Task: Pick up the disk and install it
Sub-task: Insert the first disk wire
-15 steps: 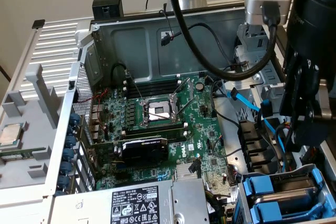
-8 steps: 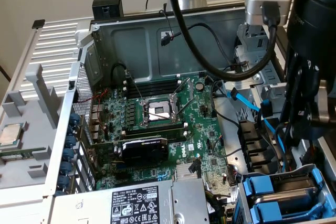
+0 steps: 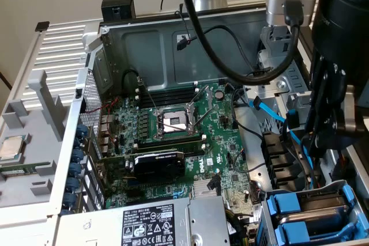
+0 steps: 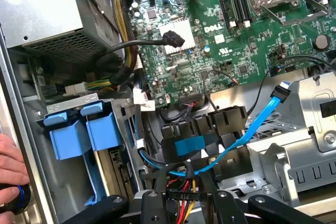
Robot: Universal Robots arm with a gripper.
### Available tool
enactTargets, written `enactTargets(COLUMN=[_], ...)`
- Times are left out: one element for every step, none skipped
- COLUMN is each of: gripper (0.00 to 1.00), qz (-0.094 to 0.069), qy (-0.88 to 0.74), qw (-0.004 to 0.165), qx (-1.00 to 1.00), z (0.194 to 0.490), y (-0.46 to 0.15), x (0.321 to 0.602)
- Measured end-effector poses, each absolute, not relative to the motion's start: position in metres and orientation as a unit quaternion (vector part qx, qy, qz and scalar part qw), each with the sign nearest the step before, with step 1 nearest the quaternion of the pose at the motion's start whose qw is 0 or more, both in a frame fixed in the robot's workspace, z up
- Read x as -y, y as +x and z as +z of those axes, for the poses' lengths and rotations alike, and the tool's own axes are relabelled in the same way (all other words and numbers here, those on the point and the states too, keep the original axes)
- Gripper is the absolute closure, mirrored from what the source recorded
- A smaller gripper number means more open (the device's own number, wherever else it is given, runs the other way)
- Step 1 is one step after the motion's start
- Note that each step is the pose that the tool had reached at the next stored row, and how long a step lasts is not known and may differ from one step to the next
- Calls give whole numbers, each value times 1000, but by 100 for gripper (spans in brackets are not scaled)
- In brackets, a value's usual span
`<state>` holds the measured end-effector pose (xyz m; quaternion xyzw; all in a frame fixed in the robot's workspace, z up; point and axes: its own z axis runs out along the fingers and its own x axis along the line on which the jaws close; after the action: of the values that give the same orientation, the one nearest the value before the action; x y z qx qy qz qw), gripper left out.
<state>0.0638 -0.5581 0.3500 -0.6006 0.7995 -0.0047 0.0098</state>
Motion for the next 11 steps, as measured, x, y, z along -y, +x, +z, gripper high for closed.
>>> enactTargets(gripper=[65,65,65,65,65,65,65,65,65,65,65], qz=[-5,-5,-5,-5,-5,-5,-6,-7,-8,-9,-10], qy=[-600,-600,-599,-598,-597,-597,-596,-595,-595,-594,-593], qw=[10,10,10,10,10,10,9,9,9,8,7], qx=[-800,-800,-801,-801,-802,-802,-803,-803,-804,-804,-805], z=[350,350,350,350,350,350,351,351,352,354,355], y=[62,60,59,57,56,55,55,54,54,54,54], x=[558,558,558,558,558,558,558,558,558,558,558])
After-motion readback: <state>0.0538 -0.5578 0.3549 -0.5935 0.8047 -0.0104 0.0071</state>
